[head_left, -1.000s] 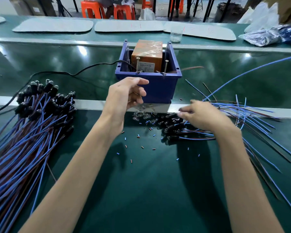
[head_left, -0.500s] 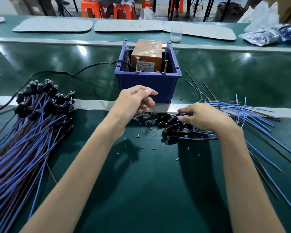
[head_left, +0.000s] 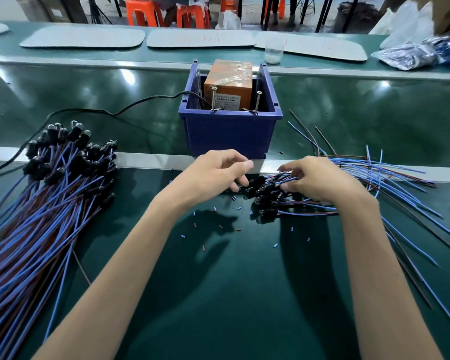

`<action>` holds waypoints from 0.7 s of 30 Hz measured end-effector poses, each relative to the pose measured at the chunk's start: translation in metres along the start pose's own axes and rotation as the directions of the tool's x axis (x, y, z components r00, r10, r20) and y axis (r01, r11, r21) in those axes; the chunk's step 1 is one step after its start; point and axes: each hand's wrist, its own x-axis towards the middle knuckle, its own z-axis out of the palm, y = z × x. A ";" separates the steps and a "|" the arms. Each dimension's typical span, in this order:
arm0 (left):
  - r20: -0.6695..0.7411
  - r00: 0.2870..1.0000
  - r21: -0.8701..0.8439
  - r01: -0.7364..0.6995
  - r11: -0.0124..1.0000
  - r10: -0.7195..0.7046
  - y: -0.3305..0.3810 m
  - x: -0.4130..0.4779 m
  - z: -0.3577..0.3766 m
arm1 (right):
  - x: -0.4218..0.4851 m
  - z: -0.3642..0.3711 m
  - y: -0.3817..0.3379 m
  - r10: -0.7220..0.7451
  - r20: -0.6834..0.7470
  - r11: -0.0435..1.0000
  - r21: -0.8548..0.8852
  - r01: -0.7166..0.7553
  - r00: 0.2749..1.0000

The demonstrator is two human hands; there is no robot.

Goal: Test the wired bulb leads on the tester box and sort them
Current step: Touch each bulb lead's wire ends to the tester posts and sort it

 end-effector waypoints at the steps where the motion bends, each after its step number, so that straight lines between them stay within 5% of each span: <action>1: -0.006 1.000 0.022 0.010 1.000 -0.009 -0.002 0.000 -0.004 | 0.000 0.000 0.000 0.001 -0.006 1.000 0.006 -0.001 1.000; 7: -0.242 0.956 0.342 0.244 0.907 -0.166 -0.019 -0.002 -0.051 | -0.001 -0.002 0.000 -0.010 -0.036 0.999 0.039 0.012 0.999; 12: -0.633 0.729 0.493 0.640 0.589 -0.262 -0.039 -0.023 -0.104 | -0.002 -0.003 0.002 -0.001 -0.037 0.997 0.077 0.004 0.999; 15: -0.692 0.666 0.447 0.697 0.560 -0.278 -0.045 -0.029 -0.114 | -0.002 -0.005 0.002 -0.001 -0.029 0.997 0.073 0.003 1.000; 21: -0.681 0.665 0.447 0.709 0.545 -0.306 -0.047 -0.025 -0.110 | -0.002 -0.004 0.002 -0.016 0.009 0.997 0.071 0.015 1.000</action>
